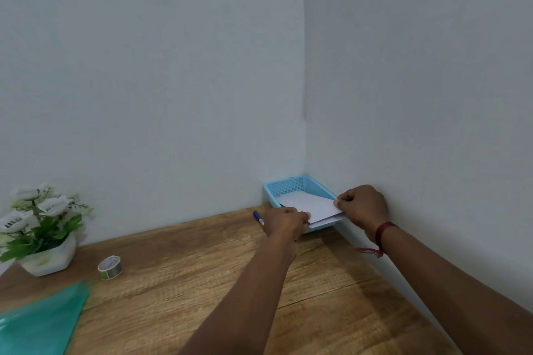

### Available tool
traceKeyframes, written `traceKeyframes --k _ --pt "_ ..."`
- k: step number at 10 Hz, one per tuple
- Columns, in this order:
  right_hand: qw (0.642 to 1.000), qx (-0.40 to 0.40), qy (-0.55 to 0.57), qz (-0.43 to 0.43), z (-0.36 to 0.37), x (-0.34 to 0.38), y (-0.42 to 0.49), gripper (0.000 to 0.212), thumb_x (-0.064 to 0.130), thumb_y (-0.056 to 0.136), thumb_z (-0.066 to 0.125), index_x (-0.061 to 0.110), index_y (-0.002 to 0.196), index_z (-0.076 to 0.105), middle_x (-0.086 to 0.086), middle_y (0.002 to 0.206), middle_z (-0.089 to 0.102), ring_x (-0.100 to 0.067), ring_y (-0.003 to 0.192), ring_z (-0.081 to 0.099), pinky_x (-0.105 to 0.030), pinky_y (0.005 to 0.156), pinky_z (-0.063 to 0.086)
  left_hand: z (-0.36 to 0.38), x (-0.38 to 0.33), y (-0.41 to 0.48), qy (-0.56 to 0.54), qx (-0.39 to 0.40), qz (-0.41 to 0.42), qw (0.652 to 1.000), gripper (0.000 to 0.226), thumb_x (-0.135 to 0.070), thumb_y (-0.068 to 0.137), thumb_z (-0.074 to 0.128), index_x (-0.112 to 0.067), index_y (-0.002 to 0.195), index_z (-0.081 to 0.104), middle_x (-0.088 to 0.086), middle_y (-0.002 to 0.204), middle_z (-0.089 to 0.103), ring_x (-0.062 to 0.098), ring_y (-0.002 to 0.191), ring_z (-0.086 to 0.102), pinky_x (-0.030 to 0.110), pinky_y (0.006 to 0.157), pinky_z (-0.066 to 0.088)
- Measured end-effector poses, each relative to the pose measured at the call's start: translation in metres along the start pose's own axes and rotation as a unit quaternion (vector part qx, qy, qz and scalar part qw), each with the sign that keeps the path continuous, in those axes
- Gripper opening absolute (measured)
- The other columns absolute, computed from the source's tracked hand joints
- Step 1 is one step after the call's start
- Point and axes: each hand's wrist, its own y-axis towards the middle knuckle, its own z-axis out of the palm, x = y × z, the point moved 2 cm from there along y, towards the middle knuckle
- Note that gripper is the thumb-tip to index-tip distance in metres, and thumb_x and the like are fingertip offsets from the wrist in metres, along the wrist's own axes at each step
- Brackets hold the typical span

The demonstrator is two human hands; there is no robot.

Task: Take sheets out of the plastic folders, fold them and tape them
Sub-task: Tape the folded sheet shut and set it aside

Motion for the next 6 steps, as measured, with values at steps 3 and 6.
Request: traceKeyframes --k 3,6 --pt "0.999 -0.029 -0.018 -0.016 0.002 -0.003 -0.008 0.012 0.014 0.081 0.072 0.006 0.085 0.079 -0.009 0.084 0.076 -0.021 0.075 0.068 -0.020 0.067 0.042 0.000 0.009 0.004 0.035 -0.029 0.014 0.999 0.021 -0.008 0.068 0.083 -0.011 0.083 0.068 0.013 0.091 0.072 0.022 0.081 0.067 0.027 0.065 0.054" --pt "0.995 -0.081 -0.024 -0.049 -0.002 0.002 -0.018 0.017 0.010 0.086 0.063 0.003 0.087 0.078 -0.011 0.083 0.076 -0.017 0.069 0.064 -0.018 0.062 0.040 -0.009 0.008 -0.002 0.018 0.007 0.032 0.999 0.007 -0.011 0.081 0.063 -0.011 0.087 0.066 0.011 0.090 0.065 0.021 0.077 0.059 0.024 0.054 0.045"
